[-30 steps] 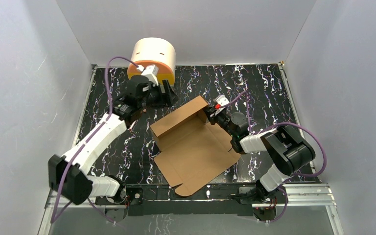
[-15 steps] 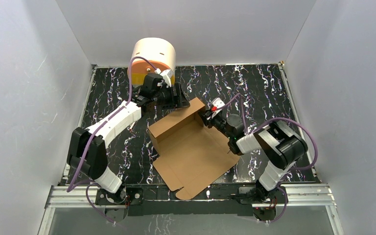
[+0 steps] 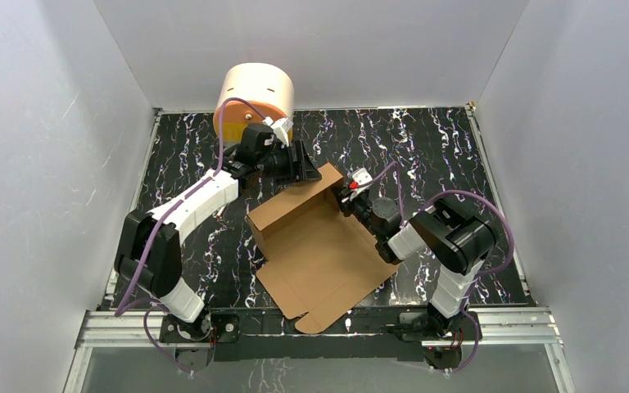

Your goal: Fold the paper box

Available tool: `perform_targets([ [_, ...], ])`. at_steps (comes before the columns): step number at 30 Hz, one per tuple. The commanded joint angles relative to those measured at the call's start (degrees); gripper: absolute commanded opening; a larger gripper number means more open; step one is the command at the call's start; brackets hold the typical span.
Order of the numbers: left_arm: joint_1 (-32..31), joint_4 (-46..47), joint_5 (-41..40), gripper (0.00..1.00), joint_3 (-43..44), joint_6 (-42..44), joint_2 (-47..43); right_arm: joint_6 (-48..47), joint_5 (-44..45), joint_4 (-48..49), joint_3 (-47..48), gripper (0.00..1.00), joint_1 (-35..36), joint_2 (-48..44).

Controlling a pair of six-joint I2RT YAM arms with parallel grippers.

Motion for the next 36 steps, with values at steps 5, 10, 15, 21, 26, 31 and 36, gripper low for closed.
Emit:
perform_targets([
  [5,0.23,0.86,5.28,0.62,-2.68,-2.27,0.40,0.24,11.08,9.66,0.02,0.23,1.96,1.70],
  [10,0.23,2.21,7.39,0.61,-4.41,-4.01,0.18,-0.32,18.76,9.05,0.99,0.23,3.47,2.38],
  [15,0.23,2.76,7.78,0.60,-5.66,-4.75,-0.58,1.14,24.08,7.28,1.97,0.23,3.83,2.36],
  [21,0.14,3.18,8.92,0.59,-6.15,-5.80,-0.99,2.66,26.37,5.04,3.65,0.24,4.06,2.44],
  [26,0.12,3.25,8.54,0.59,-6.62,-5.85,-1.60,6.90,28.76,2.71,4.53,0.25,4.03,1.71],
  [31,0.15,3.12,8.71,0.59,-6.59,-6.05,-1.95,5.17,24.30,3.69,5.57,0.28,4.03,2.62],
  [36,0.15,0.82,4.94,0.61,-5.81,-3.15,-3.41,3.86,19.06,8.29,4.47,0.33,4.07,3.30],
])
